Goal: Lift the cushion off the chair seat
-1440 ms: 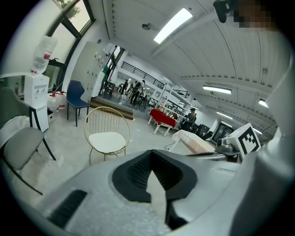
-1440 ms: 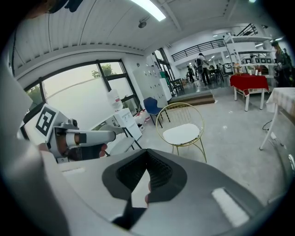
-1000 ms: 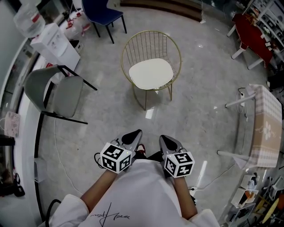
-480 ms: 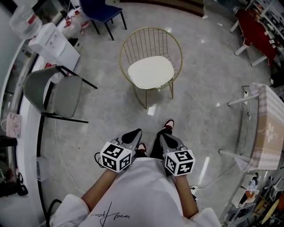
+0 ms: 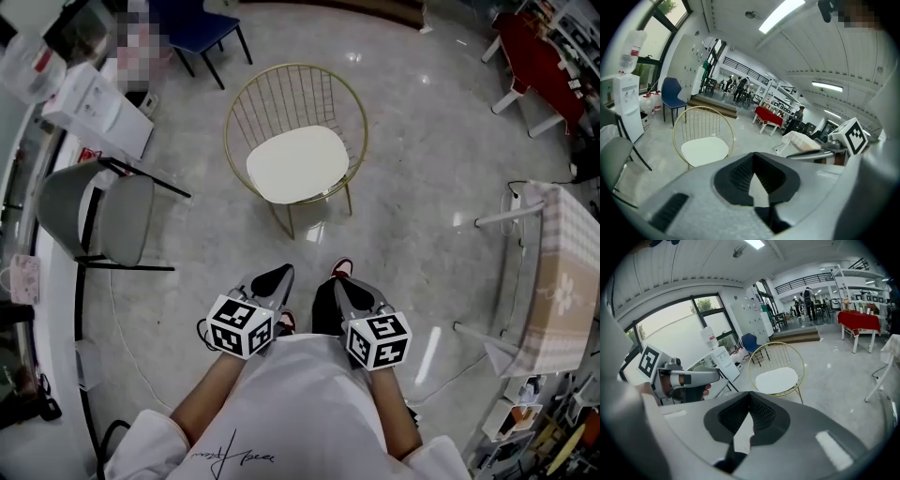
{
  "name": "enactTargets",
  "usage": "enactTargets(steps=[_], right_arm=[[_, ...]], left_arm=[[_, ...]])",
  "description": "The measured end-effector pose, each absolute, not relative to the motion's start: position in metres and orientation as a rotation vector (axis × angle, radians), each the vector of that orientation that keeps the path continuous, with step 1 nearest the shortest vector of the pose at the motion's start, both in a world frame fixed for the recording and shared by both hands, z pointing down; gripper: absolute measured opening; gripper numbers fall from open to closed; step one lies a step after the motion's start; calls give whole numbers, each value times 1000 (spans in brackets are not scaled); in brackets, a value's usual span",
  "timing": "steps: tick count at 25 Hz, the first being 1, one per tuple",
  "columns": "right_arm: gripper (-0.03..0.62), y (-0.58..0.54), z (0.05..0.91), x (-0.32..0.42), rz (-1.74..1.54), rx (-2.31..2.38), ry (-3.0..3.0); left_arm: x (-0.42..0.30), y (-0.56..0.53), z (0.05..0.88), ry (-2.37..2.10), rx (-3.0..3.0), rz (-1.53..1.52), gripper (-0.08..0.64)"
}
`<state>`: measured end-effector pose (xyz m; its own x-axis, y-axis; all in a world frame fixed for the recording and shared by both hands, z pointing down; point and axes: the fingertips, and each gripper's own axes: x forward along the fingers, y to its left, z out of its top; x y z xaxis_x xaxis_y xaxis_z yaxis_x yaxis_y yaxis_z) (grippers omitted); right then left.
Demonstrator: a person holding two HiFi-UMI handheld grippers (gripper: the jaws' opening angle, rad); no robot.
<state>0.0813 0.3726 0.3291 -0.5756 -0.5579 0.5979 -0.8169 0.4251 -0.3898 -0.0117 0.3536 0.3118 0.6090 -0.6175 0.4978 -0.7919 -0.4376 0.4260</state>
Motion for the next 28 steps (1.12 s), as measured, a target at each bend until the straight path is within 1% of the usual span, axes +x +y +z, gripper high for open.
enactTargets(steps=[9,16,23,28], right_arm=[[6,299,320,125,972,1116,-2323],[6,258,320,166,964,1089,-2343],[6,220,310,199,937,1106,-2397],[6,211,310,203,930,1093,-2423]], left_arm=[[44,284,313,-1108,2184,403,5],[85,243,313,-1128,2180,368,5],[110,216,310,-1176,2176,376,5],[112,211,309,-1212,2154,366,5]])
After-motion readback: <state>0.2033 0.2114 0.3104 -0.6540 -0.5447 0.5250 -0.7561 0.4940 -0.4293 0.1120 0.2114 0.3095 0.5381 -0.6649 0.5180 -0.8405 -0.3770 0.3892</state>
